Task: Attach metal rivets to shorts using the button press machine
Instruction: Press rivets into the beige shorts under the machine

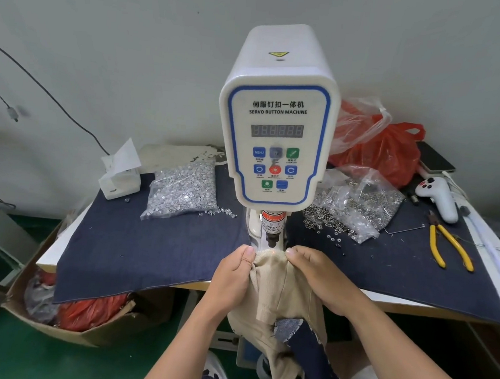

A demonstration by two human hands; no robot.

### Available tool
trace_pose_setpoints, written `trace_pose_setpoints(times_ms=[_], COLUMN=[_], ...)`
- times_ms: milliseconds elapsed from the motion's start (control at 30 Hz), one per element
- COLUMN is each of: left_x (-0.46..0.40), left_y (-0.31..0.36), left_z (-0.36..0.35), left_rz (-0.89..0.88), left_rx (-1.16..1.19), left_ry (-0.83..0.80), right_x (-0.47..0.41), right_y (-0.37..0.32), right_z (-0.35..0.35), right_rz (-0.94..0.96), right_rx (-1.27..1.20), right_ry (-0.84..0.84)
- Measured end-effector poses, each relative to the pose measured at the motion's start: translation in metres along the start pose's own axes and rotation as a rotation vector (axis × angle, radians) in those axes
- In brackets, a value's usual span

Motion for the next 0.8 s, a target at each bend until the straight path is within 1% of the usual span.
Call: trace_pose_setpoints(times_ms=[400,567,633,700,800], left_x=[0.001,0.001,0.002,0.006,0.018], left_y=[-0.001,-0.001,0.0,0.002,0.006], left_z=[-0.002,-0.001,-0.001,0.002,0.006], left_rz=[0.019,0.009,0.015,0.014,0.009], left_rx=[0.052,0.055,0.069,0.127,0.246], left_ry=[-0.001,-0.003,-0.005,-0.019,-0.124], right_x=[0.002,0.005,0.009,0.013,0.021], right_y=[-0.001,-0.006,-0.008,-0.01,-0.014], right_z=[-0.001,-0.001,0.0,0.001,0.0], right_rz=[0.006,0.01,0.008,0.004,-0.022], right_rx=[-0.01,-0.056,-0.126,-0.23,-0.245], right_ry=[0.006,0.005,0.002,-0.045,-0.157])
Point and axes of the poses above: each hand's wrist, its own x-axis away from the middle knuckle, its own z-axis out of the back of the hand, y = z × x, the point moved 7 cm from there along -x, towards the middle knuckle, and after that the axes turned 9 degrees about x, right-handed, at the moved point
